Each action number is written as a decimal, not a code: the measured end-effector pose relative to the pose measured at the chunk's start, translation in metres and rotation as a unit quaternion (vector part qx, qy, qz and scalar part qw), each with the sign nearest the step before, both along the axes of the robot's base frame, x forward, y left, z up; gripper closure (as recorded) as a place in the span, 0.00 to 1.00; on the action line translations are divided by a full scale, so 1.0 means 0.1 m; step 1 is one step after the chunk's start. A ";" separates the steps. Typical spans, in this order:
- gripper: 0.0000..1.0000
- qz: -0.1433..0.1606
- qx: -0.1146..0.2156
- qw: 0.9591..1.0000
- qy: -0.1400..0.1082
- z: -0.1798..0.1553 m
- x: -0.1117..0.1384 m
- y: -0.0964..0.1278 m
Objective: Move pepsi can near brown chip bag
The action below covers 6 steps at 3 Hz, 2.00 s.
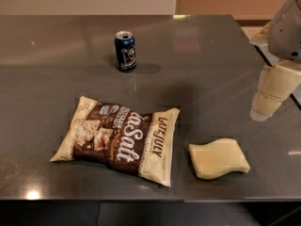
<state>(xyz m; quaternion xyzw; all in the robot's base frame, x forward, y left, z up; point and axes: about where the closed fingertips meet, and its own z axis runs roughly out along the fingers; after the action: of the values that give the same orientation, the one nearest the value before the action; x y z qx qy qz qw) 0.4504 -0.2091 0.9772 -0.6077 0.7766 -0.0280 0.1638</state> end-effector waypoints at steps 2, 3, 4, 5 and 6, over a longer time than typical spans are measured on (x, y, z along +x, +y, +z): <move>0.00 0.016 0.083 0.996 -0.006 -0.07 0.73 0.37; 0.00 0.010 0.135 0.991 -0.021 -0.12 1.17 0.56; 0.00 -0.003 0.180 0.983 -0.046 -0.21 1.71 0.77; 0.00 -0.008 0.214 0.974 -0.071 -0.34 2.11 0.95; 0.00 -0.013 0.250 0.963 -0.099 -0.49 2.53 1.17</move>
Offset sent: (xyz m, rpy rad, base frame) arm 0.1216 0.0578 -0.0122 0.2985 -0.0140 0.0421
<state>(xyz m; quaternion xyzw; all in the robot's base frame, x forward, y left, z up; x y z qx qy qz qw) 0.7039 -0.0917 0.9278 -0.5316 0.7465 0.1049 0.3862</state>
